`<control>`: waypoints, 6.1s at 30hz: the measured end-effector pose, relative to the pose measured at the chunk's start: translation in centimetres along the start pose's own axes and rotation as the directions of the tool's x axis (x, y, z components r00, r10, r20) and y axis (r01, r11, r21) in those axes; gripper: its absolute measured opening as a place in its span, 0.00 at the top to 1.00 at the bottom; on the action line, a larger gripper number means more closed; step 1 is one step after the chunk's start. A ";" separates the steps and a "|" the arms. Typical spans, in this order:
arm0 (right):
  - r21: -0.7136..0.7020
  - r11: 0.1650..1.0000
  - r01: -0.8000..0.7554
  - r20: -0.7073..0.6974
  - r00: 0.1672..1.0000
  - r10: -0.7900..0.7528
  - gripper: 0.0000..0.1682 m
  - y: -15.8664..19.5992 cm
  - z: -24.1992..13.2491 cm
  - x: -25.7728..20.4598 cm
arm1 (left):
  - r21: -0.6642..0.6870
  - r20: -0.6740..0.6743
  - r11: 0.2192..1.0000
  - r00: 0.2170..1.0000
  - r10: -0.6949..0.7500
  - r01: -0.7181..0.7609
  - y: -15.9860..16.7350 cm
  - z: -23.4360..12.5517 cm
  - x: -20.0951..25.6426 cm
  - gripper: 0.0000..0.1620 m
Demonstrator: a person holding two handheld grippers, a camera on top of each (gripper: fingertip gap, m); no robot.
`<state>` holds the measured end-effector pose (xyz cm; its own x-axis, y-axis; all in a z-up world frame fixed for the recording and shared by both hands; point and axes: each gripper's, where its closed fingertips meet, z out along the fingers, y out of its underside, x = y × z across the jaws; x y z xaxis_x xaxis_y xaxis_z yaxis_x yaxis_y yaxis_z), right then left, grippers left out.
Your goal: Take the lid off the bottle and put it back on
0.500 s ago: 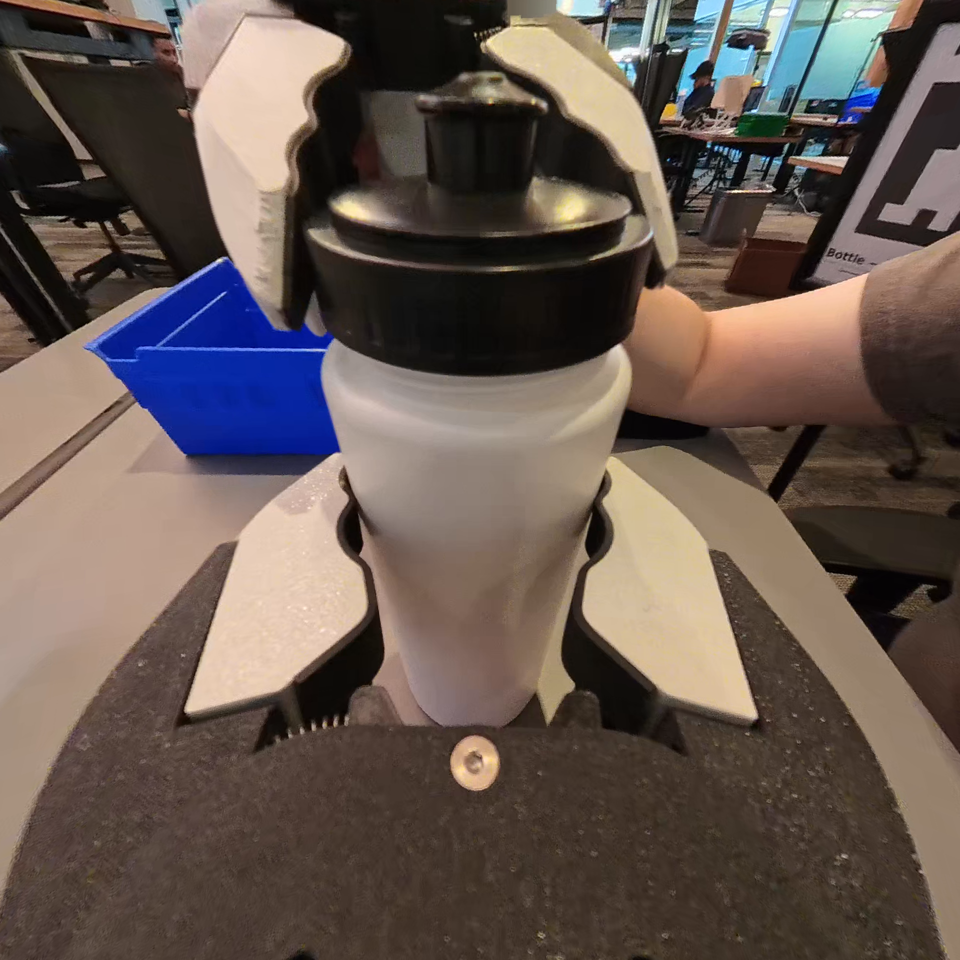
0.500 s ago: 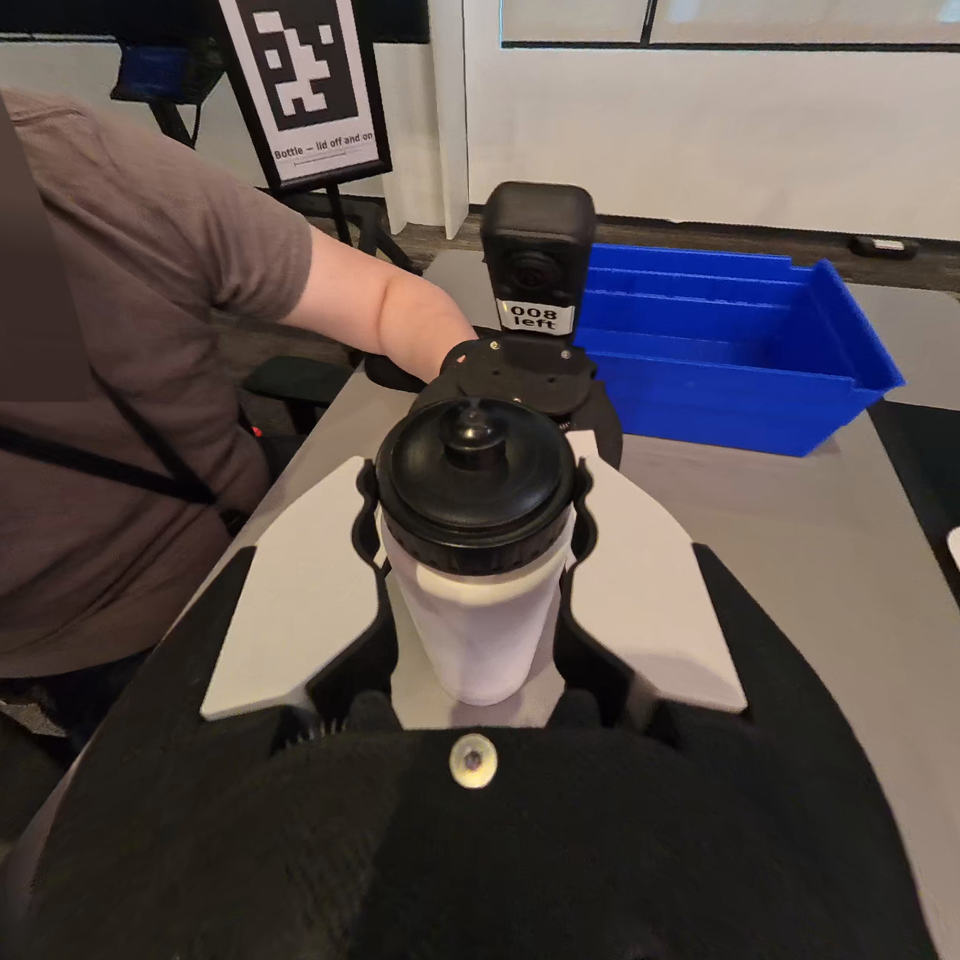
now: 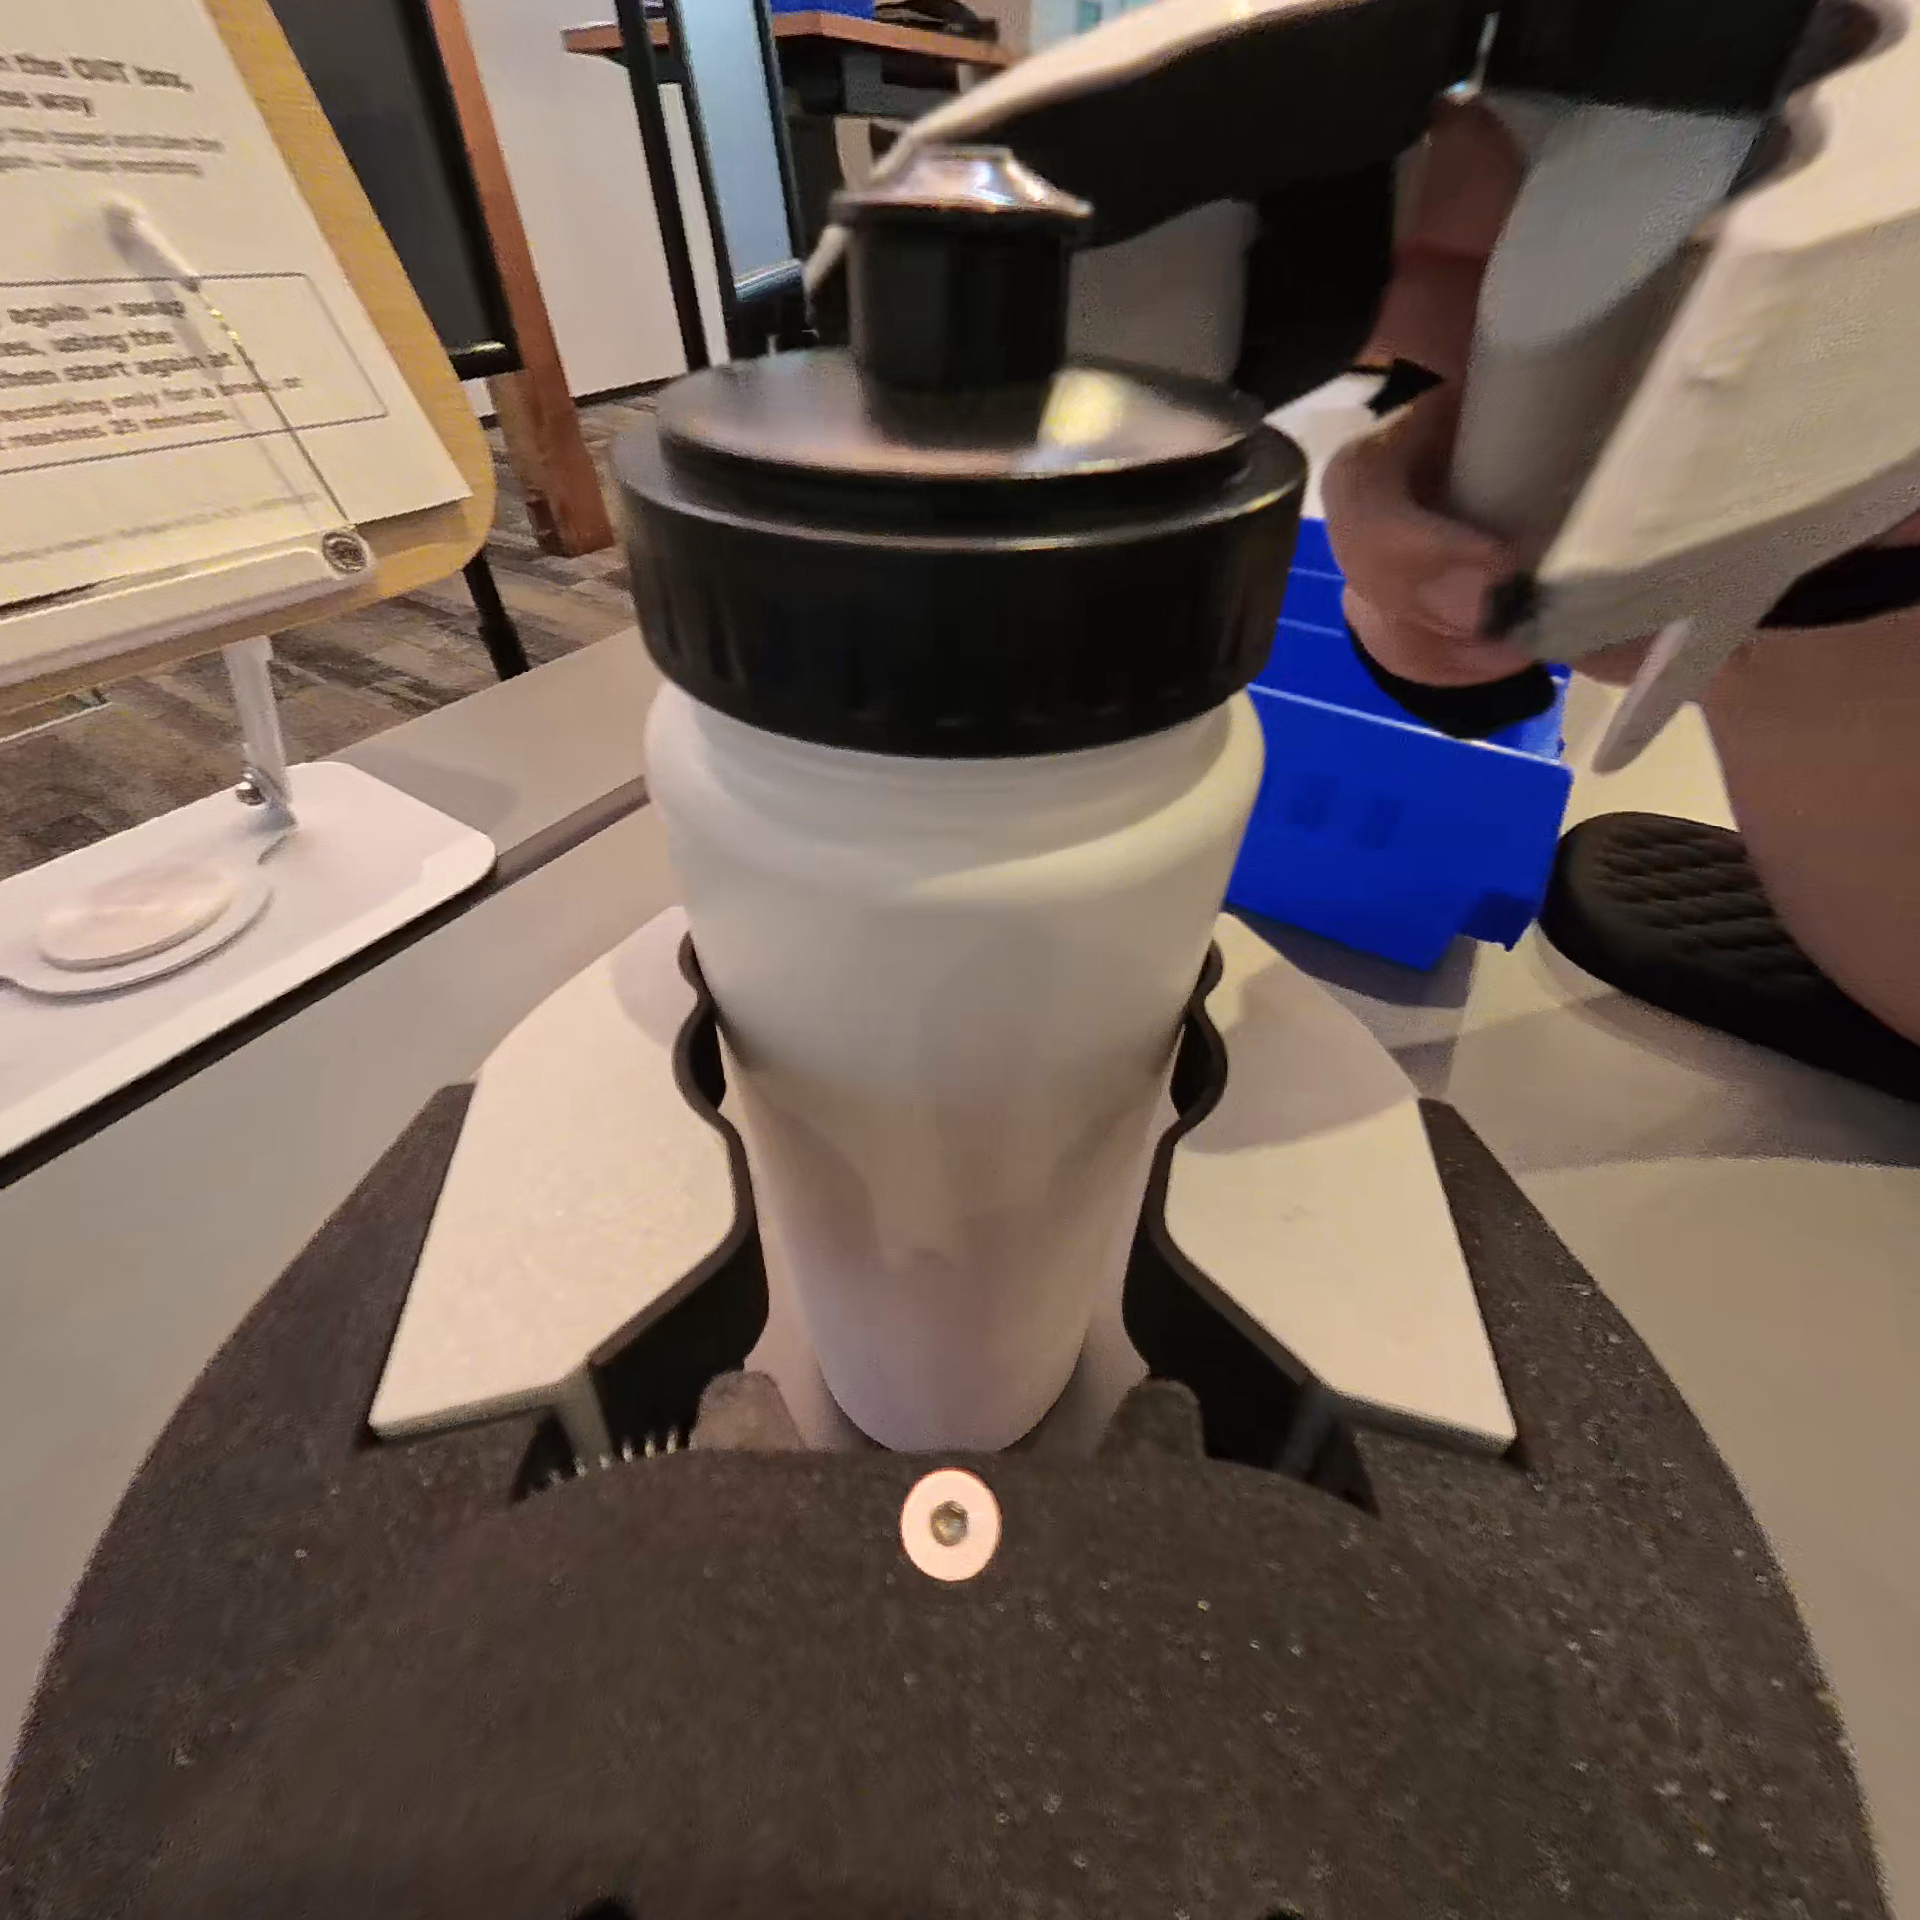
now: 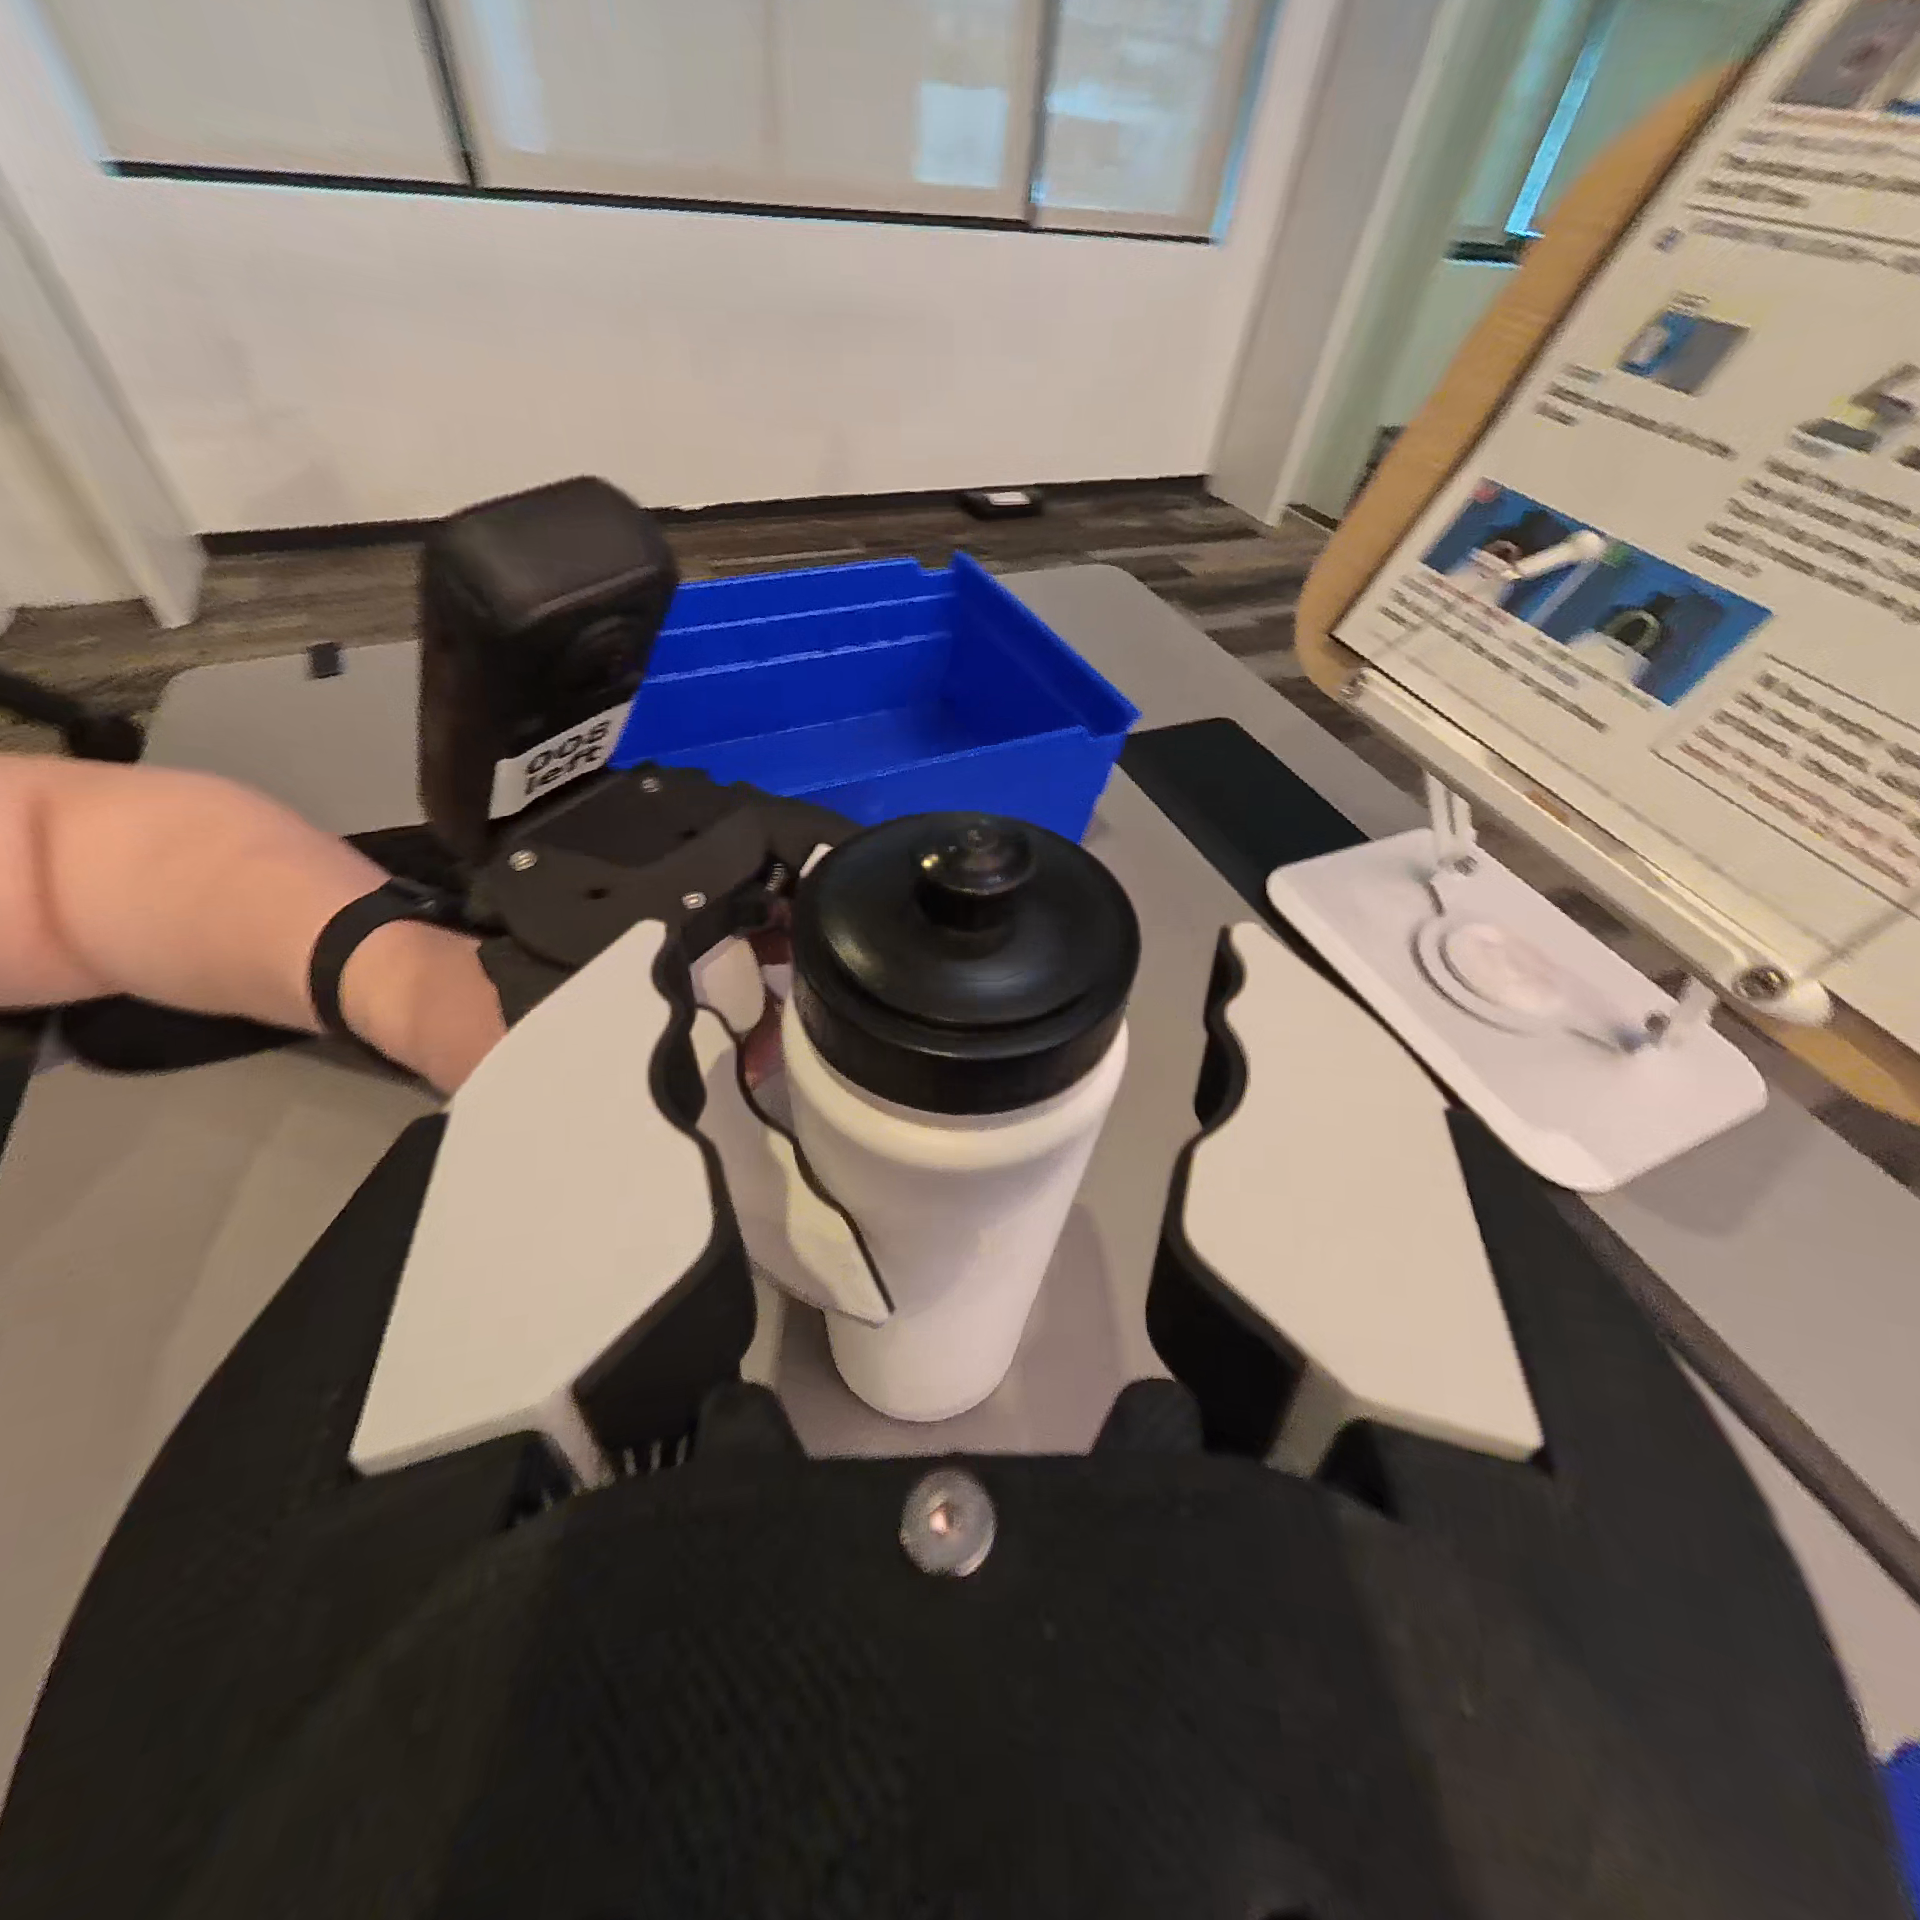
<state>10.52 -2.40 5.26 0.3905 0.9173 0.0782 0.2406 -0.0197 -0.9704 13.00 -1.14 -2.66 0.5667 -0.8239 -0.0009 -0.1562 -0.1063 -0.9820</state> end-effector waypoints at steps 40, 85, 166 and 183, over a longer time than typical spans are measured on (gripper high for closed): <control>-0.477 0.767 -0.428 -0.429 0.876 0.222 0.57 20.5 -14.8 21.3 | 0.039 -0.467 0.996 0.880 0.084 -0.075 0.1 -0.5 8.7 0.47; -0.050 0.987 -0.155 0.453 0.877 0.161 0.47 1.8 0.1 -4.8 | 0.144 -0.405 0.978 0.911 -0.080 0.150 -9.5 -6.1 3.8 0.47; -0.437 0.102 -0.893 -0.818 0.442 0.368 0.96 27.7 -30.2 17.8 | -0.455 0.792 0.600 0.607 -0.066 0.658 8.9 -33.2 -26.6 0.68; -0.475 0.042 -0.879 -0.795 0.449 0.408 0.96 26.8 -26.3 16.1 | -0.609 0.744 0.191 0.638 -0.198 0.770 15.2 -31.2 -21.5 0.95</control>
<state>46.65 1.35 -13.48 0.9799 0.0874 -0.1793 0.0886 -0.9961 -0.0013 -26.85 -2.39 -11.64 0.9945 -0.0901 0.0537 -0.0861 -0.9936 -0.0728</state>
